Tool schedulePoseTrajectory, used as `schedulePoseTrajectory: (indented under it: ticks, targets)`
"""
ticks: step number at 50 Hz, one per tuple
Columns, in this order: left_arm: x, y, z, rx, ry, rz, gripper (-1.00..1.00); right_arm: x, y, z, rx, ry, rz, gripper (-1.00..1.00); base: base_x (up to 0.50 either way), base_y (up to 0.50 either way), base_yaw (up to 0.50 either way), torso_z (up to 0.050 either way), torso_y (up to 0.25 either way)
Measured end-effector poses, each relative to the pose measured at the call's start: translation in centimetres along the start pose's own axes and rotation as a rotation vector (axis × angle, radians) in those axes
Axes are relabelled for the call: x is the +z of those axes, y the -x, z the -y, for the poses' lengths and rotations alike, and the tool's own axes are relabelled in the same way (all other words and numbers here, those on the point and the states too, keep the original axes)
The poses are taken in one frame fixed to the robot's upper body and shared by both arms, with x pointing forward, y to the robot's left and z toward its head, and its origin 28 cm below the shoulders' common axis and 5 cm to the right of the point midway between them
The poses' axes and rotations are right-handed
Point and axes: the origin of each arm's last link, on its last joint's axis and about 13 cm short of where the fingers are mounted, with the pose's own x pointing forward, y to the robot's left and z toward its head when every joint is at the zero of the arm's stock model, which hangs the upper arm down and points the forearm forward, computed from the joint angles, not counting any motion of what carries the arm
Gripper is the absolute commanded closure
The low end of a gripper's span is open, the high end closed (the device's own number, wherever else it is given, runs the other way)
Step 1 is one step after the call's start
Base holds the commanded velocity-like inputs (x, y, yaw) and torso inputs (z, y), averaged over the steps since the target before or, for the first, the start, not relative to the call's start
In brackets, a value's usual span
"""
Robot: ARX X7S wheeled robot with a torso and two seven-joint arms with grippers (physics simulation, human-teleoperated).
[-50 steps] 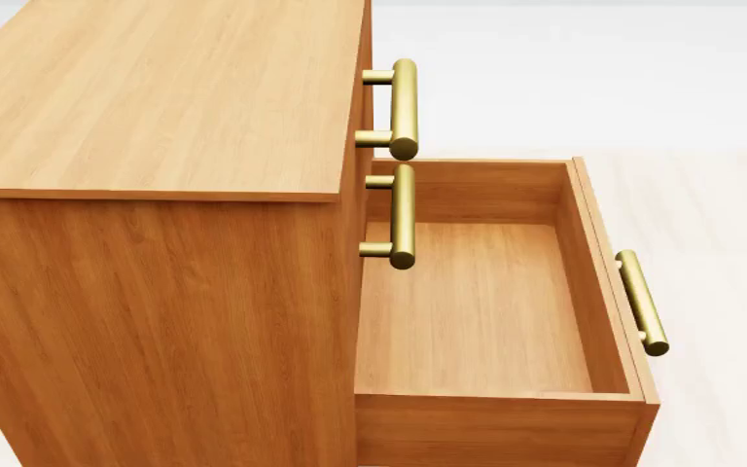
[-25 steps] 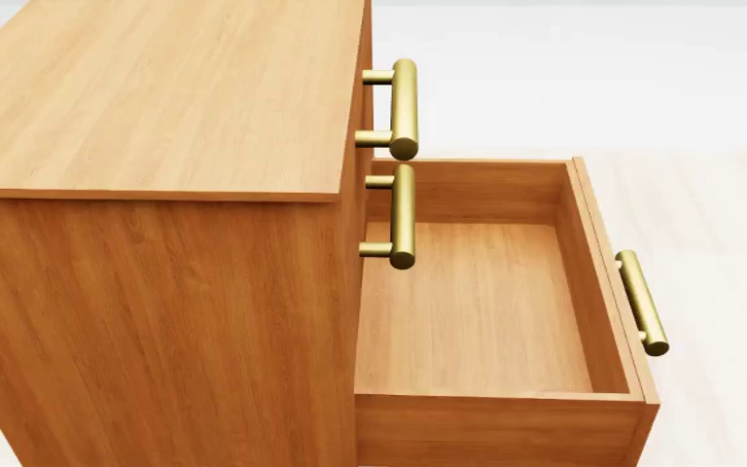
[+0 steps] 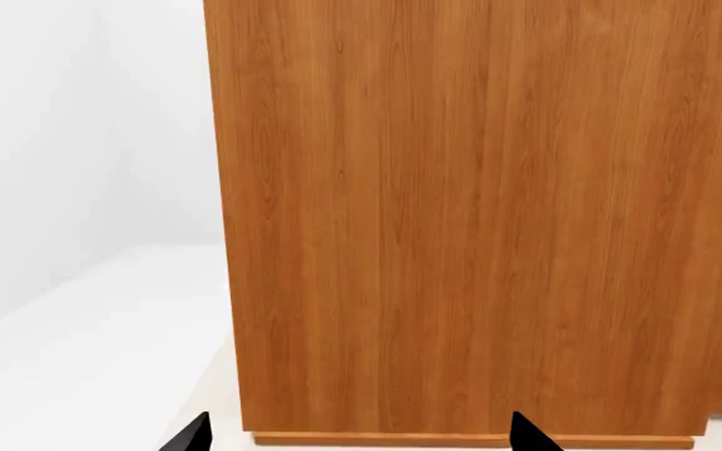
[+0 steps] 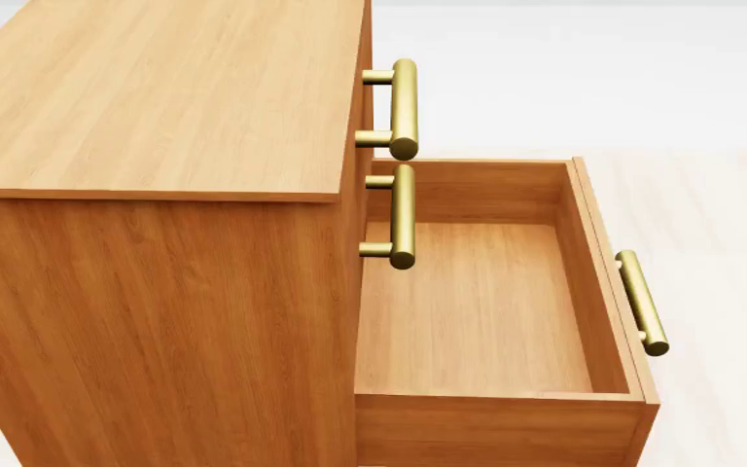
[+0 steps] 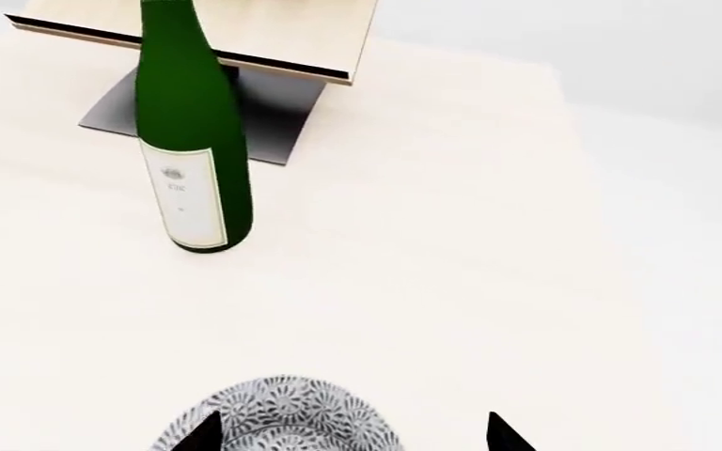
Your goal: Put the bowl in the bottom drawer of the cabinet and close it.
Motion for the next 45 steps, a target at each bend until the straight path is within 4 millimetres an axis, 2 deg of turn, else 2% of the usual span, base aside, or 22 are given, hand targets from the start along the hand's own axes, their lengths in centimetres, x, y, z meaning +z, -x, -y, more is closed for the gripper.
schedulePoseTrajectory:
  ticks: [45]
  targets:
    - [-0.3, -0.1, -0.1, 0.0, -0.001, 0.001, -1.0, -1.9, -1.7, -0.2, -0.025, 0.02, -0.194, -1.0, 0.0, 0.0, 0.0, 0.0, 0.0]
